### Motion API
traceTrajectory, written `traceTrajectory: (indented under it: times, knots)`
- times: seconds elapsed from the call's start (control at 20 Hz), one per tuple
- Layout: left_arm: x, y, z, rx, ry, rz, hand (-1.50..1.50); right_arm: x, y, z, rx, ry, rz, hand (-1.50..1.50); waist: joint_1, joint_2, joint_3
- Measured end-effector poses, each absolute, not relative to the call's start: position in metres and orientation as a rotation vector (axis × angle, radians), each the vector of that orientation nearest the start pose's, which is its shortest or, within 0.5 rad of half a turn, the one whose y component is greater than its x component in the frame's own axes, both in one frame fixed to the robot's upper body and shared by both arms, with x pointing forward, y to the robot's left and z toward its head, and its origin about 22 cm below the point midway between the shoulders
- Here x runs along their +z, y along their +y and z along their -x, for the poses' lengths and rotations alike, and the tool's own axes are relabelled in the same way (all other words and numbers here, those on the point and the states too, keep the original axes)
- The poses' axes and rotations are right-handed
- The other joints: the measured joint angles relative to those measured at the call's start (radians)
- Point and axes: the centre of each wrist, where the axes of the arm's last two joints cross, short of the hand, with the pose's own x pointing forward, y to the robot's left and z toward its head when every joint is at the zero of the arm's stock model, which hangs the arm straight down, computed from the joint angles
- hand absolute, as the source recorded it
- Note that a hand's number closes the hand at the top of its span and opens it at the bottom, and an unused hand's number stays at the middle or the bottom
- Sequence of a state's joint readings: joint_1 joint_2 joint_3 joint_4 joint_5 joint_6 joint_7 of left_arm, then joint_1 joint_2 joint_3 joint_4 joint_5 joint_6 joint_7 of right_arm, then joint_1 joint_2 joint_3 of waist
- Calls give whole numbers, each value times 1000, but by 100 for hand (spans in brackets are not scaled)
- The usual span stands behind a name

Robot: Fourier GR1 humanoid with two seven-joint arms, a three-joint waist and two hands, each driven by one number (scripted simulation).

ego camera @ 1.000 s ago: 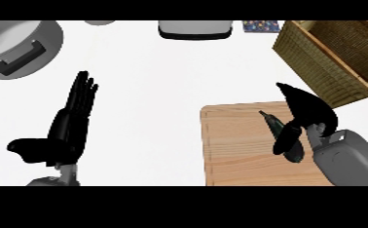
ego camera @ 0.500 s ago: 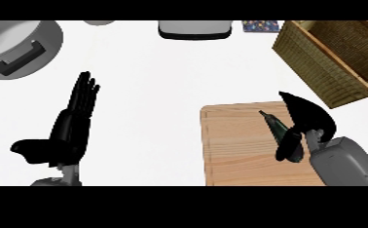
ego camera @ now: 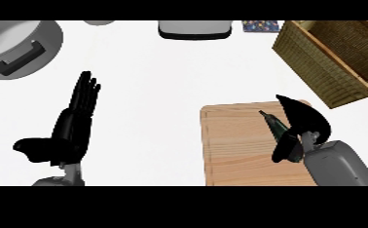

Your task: Pick the eggplant from the cutting board and place it in the basket

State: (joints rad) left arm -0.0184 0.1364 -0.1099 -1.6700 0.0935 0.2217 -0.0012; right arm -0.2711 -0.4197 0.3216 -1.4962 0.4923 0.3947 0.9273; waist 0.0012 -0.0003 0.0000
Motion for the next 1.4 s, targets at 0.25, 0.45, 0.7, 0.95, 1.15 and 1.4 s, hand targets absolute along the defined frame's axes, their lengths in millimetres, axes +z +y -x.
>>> traceTrajectory:
  times: [0.25, 0.45, 0.7, 0.95, 1.15, 1.4]
  knots:
    - [35, 232, -246, 50, -1676, -92, 0, 39, -231, -291, 993, -552, 745, -150, 1, 0, 0]
    - [33, 229, -247, 53, -1672, -93, 0, 30, -227, -291, 983, -541, 749, -150, 0, 0, 0]
    - [32, 234, -245, 54, -1675, -93, 0, 22, -232, -294, 977, -525, 746, 150, 1, 0, 0]
    - [27, 237, -247, 53, -1669, -91, 0, 16, -237, -289, 1067, -539, 740, 150, 2, -5, -6]
    - [32, 236, -246, 57, -1673, -87, 0, 20, -240, -292, 1117, -543, 739, 150, 2, -6, -7]
    - [40, 231, -247, 55, -1683, -90, 0, 15, -238, -295, 1163, -556, 763, 150, 0, -7, -9]
